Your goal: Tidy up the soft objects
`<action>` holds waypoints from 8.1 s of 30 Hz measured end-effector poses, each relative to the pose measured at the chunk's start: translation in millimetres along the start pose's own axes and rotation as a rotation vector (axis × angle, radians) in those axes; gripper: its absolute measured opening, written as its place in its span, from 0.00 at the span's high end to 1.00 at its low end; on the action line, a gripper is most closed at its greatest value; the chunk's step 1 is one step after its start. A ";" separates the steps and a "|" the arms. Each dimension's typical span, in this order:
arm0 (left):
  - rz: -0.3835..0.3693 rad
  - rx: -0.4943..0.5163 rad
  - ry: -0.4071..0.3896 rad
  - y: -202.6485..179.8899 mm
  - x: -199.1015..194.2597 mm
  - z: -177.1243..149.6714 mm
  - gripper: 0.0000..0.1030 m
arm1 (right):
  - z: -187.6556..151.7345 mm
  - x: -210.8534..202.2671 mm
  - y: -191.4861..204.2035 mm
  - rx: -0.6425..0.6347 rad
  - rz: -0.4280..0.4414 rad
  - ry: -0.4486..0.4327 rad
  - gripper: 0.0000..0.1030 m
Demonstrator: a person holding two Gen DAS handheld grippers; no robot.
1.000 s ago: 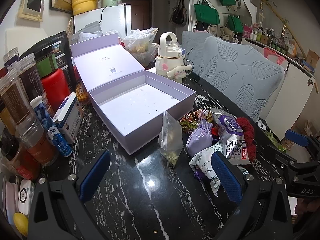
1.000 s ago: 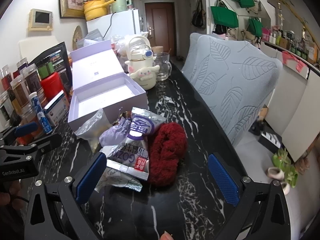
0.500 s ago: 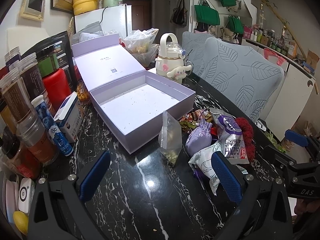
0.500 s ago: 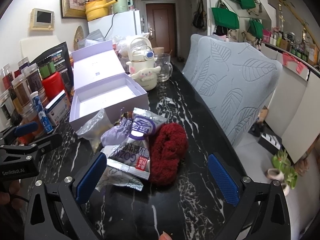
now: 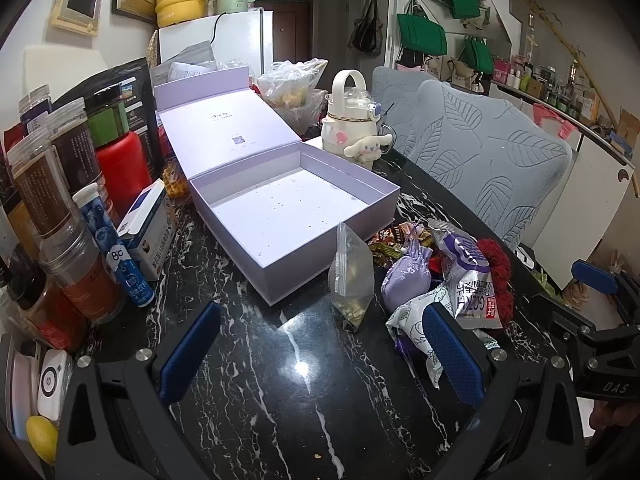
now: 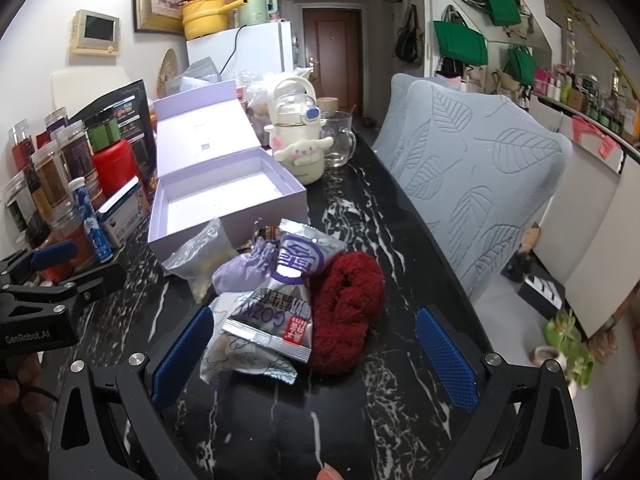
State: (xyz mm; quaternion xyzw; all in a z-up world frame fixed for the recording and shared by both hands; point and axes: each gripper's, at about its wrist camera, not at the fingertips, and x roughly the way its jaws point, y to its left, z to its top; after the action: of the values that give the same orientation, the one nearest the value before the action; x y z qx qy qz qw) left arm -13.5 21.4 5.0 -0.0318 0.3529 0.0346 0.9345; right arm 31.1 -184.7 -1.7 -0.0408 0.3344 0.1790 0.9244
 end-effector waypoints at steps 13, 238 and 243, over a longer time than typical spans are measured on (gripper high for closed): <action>0.000 0.002 0.008 4.3 3.5 3.2 0.00 | -0.6 5.4 -0.2 0.012 0.002 0.014 0.00; 0.081 -0.070 -0.149 111.4 131.5 168.7 0.49 | 178.0 176.3 107.7 -0.212 0.281 -0.054 0.63; 0.086 -0.063 -0.095 112.0 152.6 163.4 0.49 | 171.3 193.9 111.8 -0.214 0.262 -0.008 0.62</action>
State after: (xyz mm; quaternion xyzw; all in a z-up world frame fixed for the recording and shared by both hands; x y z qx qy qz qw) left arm 198.4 153.0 22.4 -0.0441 0.3079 0.0873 0.9464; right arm 232.6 11.9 12.9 -0.0945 0.3124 0.3327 0.8847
